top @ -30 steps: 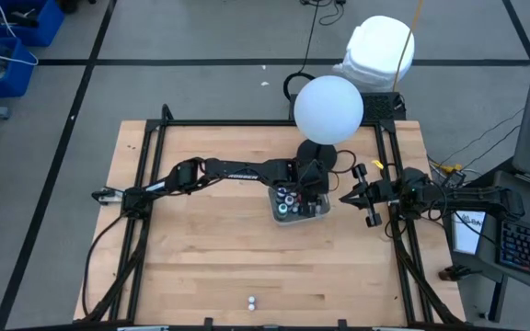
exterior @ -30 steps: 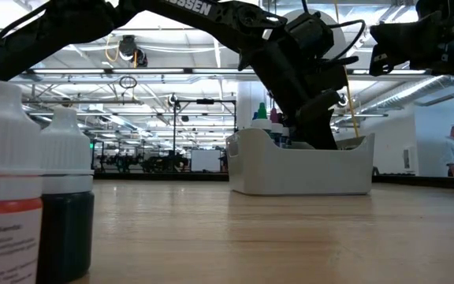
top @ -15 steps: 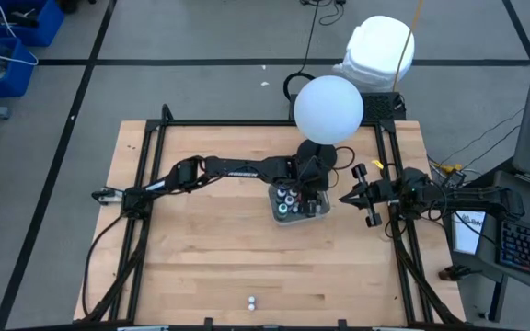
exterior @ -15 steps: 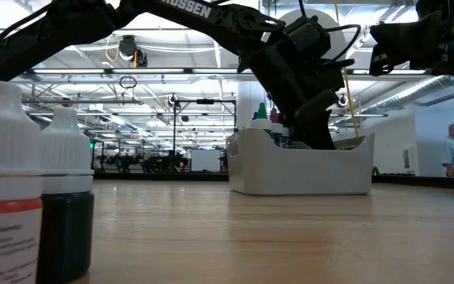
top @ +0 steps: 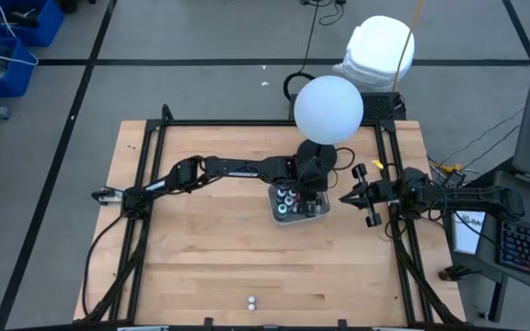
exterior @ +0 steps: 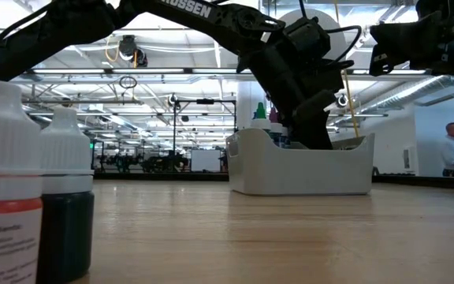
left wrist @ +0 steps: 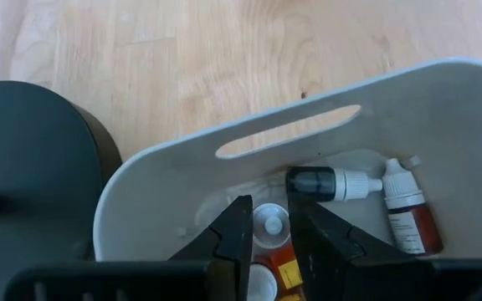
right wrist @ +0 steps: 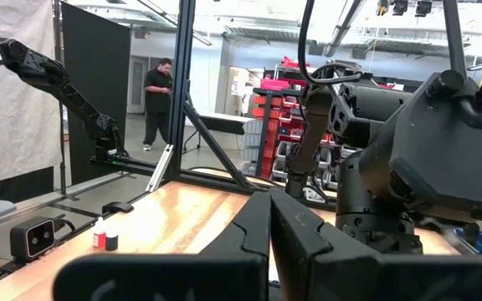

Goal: Pick & Place food coloring
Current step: Put the orange food coloring bottle into the gray bin

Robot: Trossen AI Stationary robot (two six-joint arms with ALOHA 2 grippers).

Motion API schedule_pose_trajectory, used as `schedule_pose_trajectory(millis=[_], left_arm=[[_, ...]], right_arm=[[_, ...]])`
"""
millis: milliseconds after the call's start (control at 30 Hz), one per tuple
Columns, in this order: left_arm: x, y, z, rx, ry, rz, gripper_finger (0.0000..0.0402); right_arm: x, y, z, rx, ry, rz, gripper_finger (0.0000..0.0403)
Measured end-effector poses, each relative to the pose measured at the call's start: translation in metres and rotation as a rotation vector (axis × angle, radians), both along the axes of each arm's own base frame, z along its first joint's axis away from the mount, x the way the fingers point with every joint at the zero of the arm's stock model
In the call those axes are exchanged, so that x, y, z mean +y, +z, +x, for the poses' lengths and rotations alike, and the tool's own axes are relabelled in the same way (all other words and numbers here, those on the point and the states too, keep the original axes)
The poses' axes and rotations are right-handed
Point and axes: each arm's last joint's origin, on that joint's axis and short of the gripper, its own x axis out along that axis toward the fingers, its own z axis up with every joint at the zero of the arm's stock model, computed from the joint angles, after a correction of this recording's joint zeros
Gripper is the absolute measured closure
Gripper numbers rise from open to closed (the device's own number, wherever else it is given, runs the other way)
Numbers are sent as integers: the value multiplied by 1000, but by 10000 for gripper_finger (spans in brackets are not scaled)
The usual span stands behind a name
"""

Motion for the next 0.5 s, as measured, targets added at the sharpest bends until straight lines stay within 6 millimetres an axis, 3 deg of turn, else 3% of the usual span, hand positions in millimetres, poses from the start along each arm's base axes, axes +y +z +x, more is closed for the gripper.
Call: schedule_pose_trajectory(millis=[500], left_arm=[[0, 0, 0, 1, -18, -3, 315]], right_arm=[[0, 0, 0, 0, 0, 0, 403]])
